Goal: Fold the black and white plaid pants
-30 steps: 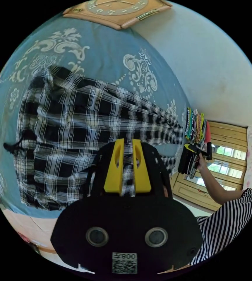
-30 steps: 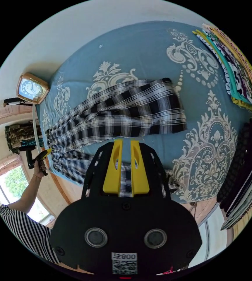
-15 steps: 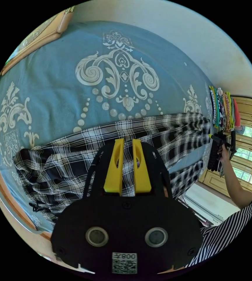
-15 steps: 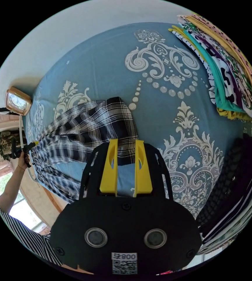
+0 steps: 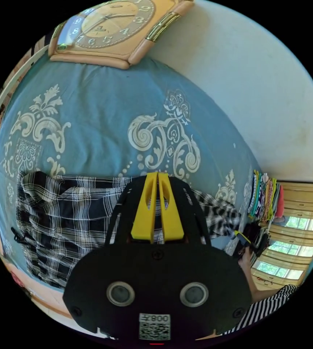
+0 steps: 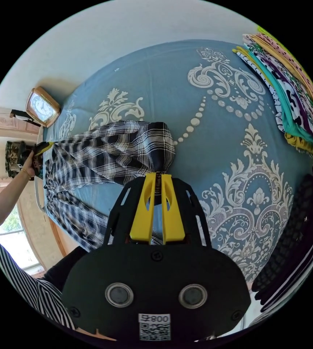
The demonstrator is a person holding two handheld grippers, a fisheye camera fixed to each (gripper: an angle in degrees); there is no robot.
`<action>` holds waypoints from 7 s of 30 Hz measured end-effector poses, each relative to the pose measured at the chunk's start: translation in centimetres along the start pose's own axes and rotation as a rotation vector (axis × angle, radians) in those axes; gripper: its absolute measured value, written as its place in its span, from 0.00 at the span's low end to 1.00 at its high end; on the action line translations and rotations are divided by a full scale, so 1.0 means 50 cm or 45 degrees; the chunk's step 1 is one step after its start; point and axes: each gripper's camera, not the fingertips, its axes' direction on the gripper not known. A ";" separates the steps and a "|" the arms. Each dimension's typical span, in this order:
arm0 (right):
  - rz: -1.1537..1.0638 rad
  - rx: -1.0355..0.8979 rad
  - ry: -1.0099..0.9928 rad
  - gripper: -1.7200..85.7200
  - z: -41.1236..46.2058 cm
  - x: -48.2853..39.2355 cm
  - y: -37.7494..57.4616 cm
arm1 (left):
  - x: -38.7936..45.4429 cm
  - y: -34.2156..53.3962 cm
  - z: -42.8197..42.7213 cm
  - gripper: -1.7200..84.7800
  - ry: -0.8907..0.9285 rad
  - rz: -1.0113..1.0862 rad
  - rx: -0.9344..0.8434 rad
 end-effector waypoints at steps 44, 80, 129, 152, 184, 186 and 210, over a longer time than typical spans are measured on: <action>0.438 0.461 -0.249 0.11 -0.268 0.145 0.233 | 0.929 0.100 0.531 0.12 0.271 1.384 -0.549; 0.079 0.381 -0.111 0.10 -0.357 0.071 0.059 | 0.846 0.095 0.614 0.09 -0.034 1.365 -0.522; 0.764 0.105 -0.265 0.12 -0.268 -0.016 0.779 | 0.810 0.493 0.990 0.11 0.310 2.374 -0.970; 0.555 0.364 0.020 0.04 -0.393 0.127 0.719 | 0.903 0.329 1.031 0.06 0.517 2.248 -0.770; 0.502 0.021 -0.124 0.02 -0.180 0.154 0.614 | 0.547 0.406 1.012 0.02 0.479 1.784 -0.985; 0.429 0.071 -0.164 0.02 -0.180 0.139 0.582 | 0.534 0.387 0.992 0.02 0.472 1.725 -0.914; -0.216 -0.287 0.009 0.02 0.150 -0.101 0.292 | 0.185 0.503 0.757 0.02 -0.428 1.444 -0.657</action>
